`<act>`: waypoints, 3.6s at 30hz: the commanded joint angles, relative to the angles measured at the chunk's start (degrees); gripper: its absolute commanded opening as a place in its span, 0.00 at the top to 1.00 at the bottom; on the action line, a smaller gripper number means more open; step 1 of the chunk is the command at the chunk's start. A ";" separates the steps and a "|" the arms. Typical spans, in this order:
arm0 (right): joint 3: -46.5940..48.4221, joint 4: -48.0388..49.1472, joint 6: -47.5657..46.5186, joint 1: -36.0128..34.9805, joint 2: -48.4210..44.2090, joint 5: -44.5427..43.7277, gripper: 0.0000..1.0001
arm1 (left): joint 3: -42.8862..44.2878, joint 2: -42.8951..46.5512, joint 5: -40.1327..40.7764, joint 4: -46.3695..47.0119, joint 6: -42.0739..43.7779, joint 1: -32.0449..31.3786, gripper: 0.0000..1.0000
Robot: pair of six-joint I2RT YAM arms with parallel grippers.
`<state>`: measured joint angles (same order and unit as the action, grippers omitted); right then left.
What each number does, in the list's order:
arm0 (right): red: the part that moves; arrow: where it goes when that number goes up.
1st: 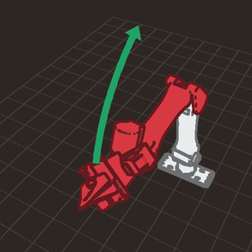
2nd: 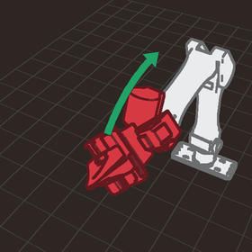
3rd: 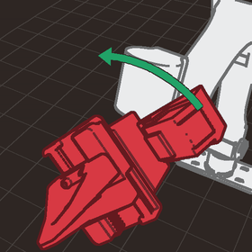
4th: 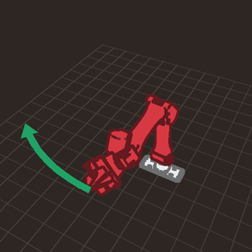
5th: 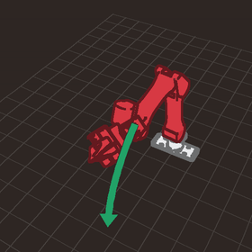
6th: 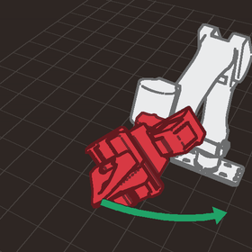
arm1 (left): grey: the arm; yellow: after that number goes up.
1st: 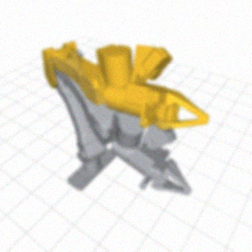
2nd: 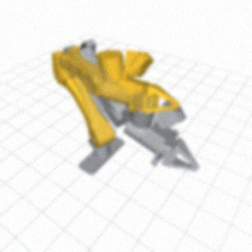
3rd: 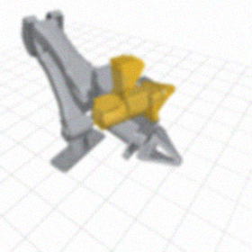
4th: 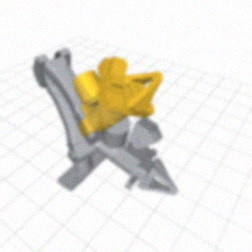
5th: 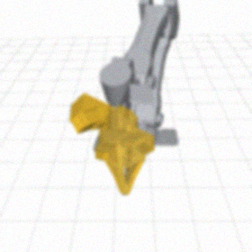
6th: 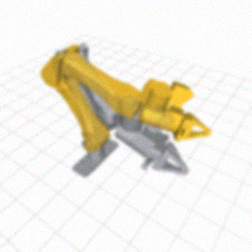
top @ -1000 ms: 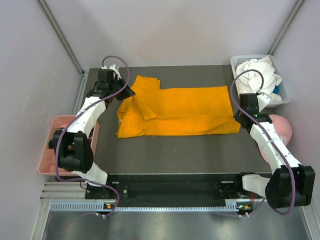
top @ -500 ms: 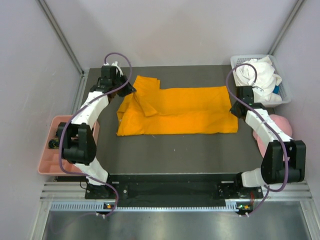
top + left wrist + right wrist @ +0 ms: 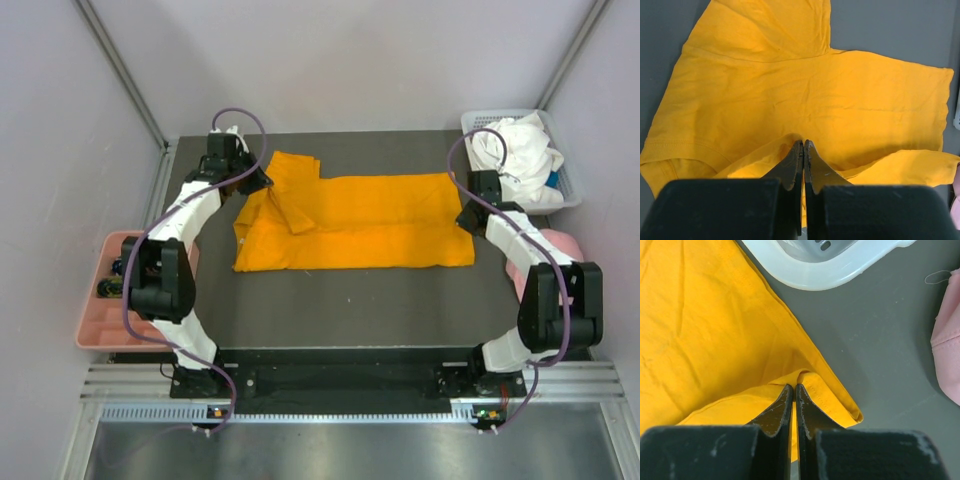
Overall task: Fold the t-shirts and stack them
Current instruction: Fold the flattened tshirt in 1/3 of the way
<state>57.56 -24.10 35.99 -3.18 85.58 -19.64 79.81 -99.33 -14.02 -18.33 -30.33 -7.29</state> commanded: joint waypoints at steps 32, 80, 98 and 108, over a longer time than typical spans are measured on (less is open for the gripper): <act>-1.39 5.20 -1.53 0.63 -5.50 0.30 0.48 | -0.54 -3.50 5.13 15.78 -3.07 -0.53 0.15; 38.32 6.18 -16.90 -40.06 34.47 39.41 0.46 | -39.03 42.03 17.10 5.76 -3.69 0.96 0.01; 42.02 5.73 -15.95 -40.94 39.75 40.82 0.45 | -39.47 42.38 16.22 5.23 -2.81 2.01 0.01; 43.95 6.26 -15.25 -40.94 43.09 41.79 0.45 | -40.35 42.11 15.69 5.76 -2.63 2.54 0.01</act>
<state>97.82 -19.44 20.60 -43.72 127.76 21.19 40.38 -57.98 2.39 -13.76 -33.67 -5.15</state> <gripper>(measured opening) 0.548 0.990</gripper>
